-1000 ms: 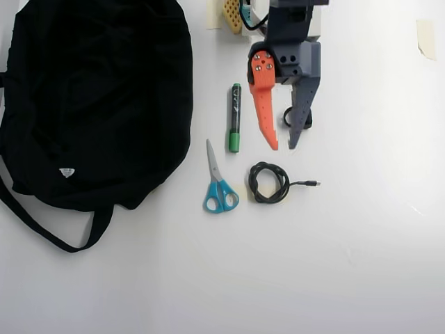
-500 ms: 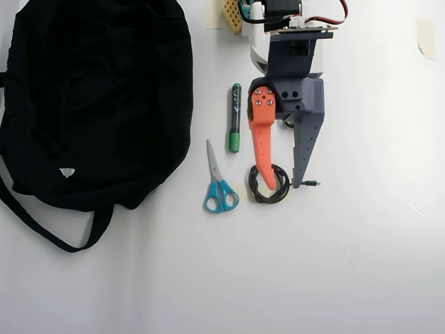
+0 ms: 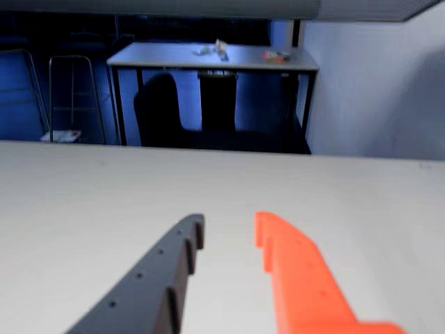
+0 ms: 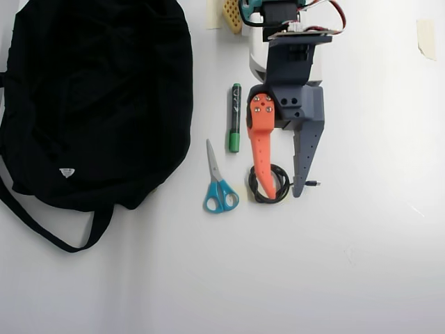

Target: Put the green marker into the black bag

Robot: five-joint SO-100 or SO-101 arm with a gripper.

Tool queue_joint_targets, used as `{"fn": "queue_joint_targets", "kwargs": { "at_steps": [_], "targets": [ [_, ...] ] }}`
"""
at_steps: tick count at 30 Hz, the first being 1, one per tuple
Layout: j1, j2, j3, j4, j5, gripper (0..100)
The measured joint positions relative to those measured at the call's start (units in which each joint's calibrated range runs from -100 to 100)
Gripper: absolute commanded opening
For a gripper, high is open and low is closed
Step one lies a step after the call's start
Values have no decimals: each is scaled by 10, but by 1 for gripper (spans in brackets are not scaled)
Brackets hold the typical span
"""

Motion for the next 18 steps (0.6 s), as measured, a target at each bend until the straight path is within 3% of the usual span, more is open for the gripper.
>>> {"fn": "queue_joint_targets", "kwargs": {
  "at_steps": [18],
  "targets": [
    [18, 0, 13, -4, 0, 10]
  ]
}}
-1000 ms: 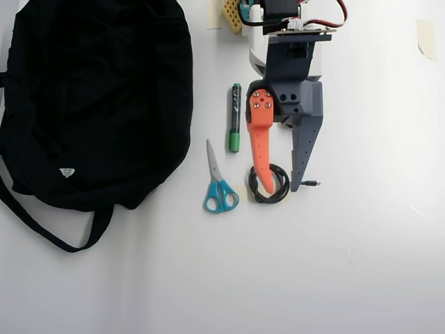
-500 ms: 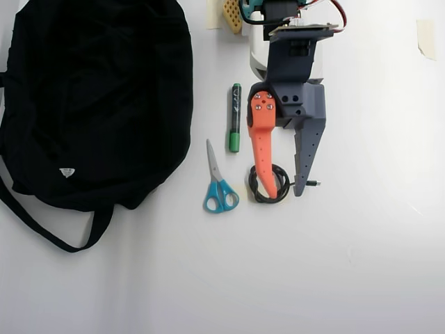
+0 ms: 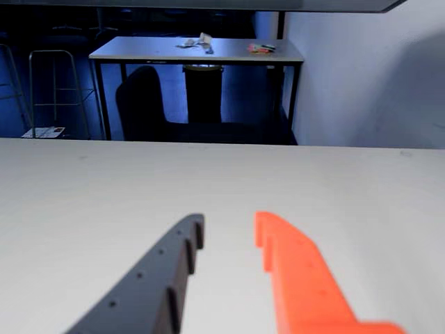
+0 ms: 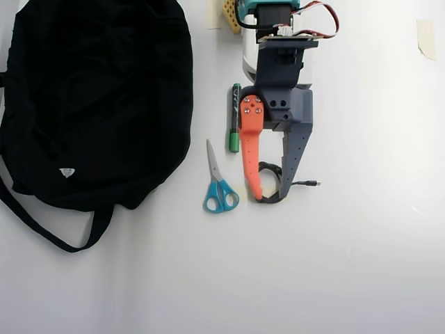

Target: Put the green marker into the black bag

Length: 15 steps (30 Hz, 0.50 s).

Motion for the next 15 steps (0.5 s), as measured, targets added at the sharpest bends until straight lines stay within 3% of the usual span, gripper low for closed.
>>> {"fn": "queue_joint_targets", "kwargs": {
  "at_steps": [5, 10, 15],
  "targets": [
    [-11, 0, 0, 53, 0, 10],
    [-10, 0, -25, 265, 0, 9],
    [-10, -1, -83, 404, 0, 6]
  ]
}}
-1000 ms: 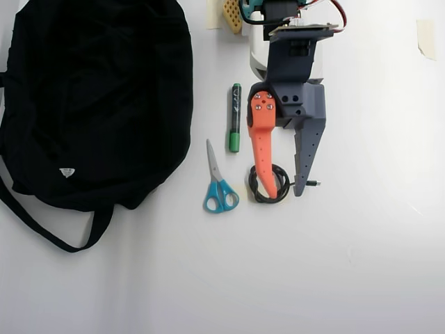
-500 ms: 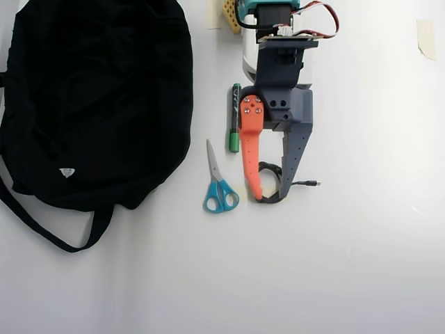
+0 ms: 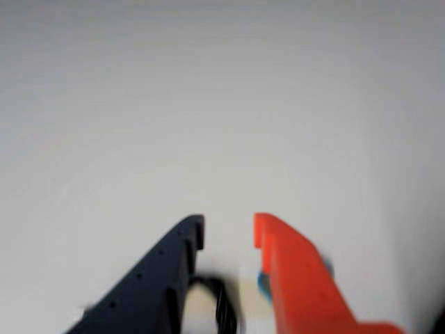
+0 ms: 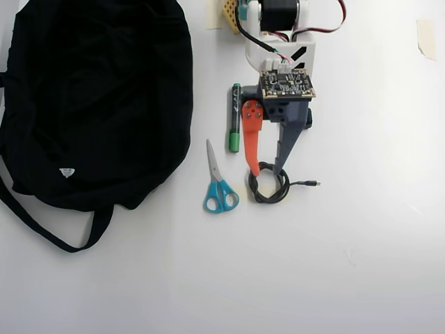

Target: Put the green marker into the black bag

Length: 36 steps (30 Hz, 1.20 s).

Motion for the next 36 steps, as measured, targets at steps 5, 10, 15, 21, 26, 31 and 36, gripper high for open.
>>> {"fn": "queue_joint_targets", "kwargs": {
  "at_steps": [5, 10, 15, 21, 26, 31, 36],
  "targets": [
    [0, 0, -35, 110, 0, 2],
    [-6, 0, -66, 179, 0, 2],
    [-6, 0, -72, 226, 0, 2],
    [-11, 0, -72, 289, 0, 2],
    [-32, 0, -72, 354, 0, 2],
    [-38, 0, -72, 414, 0, 2],
    [-37, 0, -72, 448, 0, 2]
  ]
}}
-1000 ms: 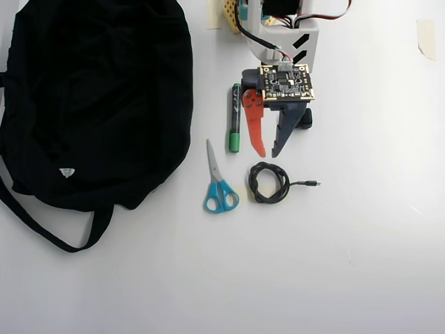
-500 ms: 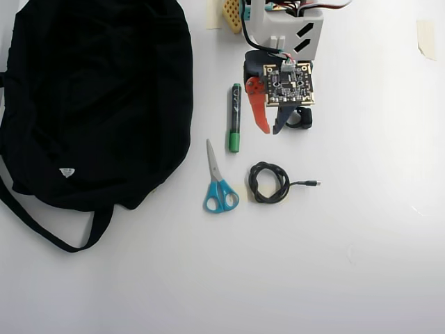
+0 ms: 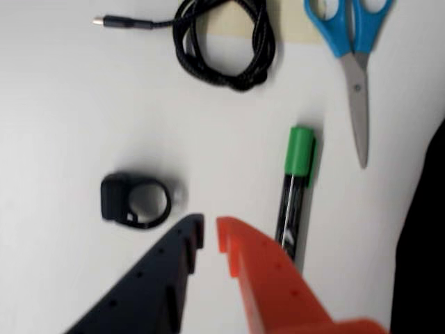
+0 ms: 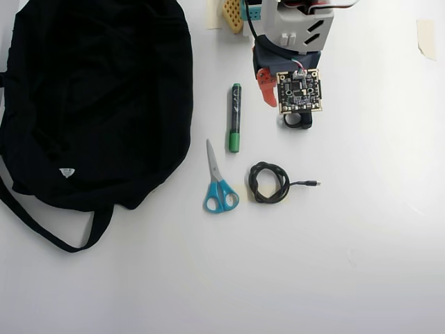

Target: Put the green marker into the black bag

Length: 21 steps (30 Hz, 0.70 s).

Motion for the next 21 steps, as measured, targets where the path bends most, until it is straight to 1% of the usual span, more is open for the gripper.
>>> {"fn": "queue_joint_targets", "kwargs": {
  "at_steps": [9, 21],
  "targets": [
    [1, 0, 1, 5, 0, 2],
    [1, 0, 45, 9, -5, 2]
  ]
}}
